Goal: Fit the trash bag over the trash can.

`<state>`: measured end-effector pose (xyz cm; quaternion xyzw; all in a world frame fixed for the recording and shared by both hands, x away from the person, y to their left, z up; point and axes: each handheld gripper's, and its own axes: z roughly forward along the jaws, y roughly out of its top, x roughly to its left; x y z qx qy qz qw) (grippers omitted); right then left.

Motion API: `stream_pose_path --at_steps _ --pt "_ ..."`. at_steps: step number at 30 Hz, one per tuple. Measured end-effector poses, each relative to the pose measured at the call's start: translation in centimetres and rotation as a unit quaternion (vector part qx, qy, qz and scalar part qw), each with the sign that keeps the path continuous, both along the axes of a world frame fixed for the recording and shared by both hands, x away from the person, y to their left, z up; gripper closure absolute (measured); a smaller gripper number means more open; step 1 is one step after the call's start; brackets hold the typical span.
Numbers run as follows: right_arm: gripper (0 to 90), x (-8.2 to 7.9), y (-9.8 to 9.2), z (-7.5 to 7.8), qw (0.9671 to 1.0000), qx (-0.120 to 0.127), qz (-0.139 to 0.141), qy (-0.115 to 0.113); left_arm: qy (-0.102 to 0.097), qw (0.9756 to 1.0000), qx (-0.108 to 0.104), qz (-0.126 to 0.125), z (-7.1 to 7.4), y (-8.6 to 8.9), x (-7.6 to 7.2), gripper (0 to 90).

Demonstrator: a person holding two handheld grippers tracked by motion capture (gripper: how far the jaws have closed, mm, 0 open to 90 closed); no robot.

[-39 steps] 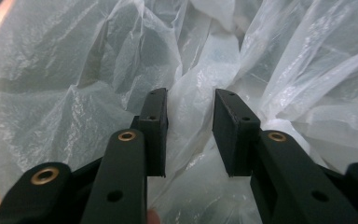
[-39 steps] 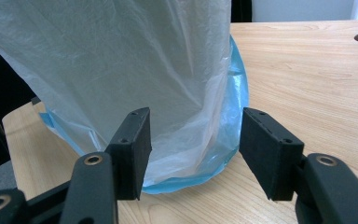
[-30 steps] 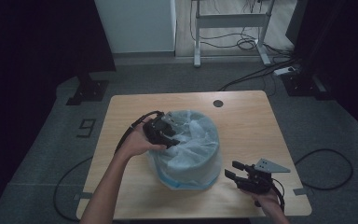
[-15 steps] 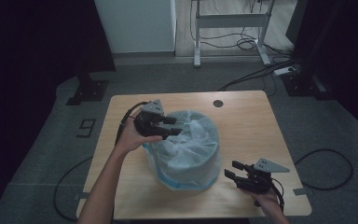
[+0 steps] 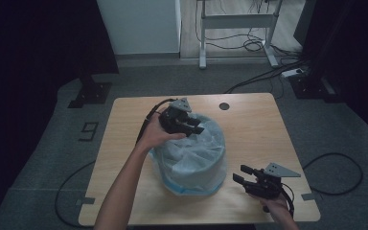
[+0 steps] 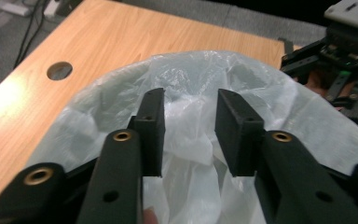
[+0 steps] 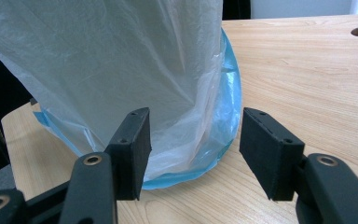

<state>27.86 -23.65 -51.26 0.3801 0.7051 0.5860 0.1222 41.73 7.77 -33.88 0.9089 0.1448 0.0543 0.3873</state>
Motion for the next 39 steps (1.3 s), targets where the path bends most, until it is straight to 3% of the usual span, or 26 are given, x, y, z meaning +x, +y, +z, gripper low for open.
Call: stream_pose_path --at_steps 6,14,16,20,24,28,32,39 --pt "42.4 -0.1 -0.3 0.0 1.0000 0.002 -0.003 0.001 0.012 0.9982 0.058 -0.010 -1.0 -2.0 0.2 72.0" --pt "42.4 -0.1 -0.2 0.0 1.0000 0.000 -0.002 0.001 0.024 0.9904 0.134 -0.027 -2.4 -3.4 -0.1 69.6" --pt "42.4 -0.1 -0.2 -0.1 1.0000 0.000 -0.002 0.001 0.023 0.9902 0.135 -0.026 -2.6 -3.4 -0.2 67.4" --pt "42.4 -0.1 -0.2 -0.1 1.0000 -0.001 -0.003 0.002 0.010 0.9925 0.121 -0.014 -2.2 -2.9 -0.3 59.5" --pt "42.4 -0.1 -0.3 -0.1 1.0000 -0.002 -0.004 0.001 -0.004 0.9972 0.074 -0.003 -0.9 -1.5 -0.7 54.8" --pt "42.4 -0.2 -0.2 -0.1 1.0000 -0.002 -0.004 0.000 -0.005 0.9992 0.038 -0.006 0.1 -0.2 -1.5 54.9" --pt "42.4 -0.1 0.0 -0.2 1.0000 -0.004 -0.002 0.002 -0.001 0.9985 0.050 -0.024 -0.1 0.1 -2.3 54.8" --pt "42.1 -0.1 0.5 -0.3 1.0000 -0.008 0.004 0.003 0.010 0.9924 0.114 -0.045 -1.8 -0.8 -2.9 55.5"
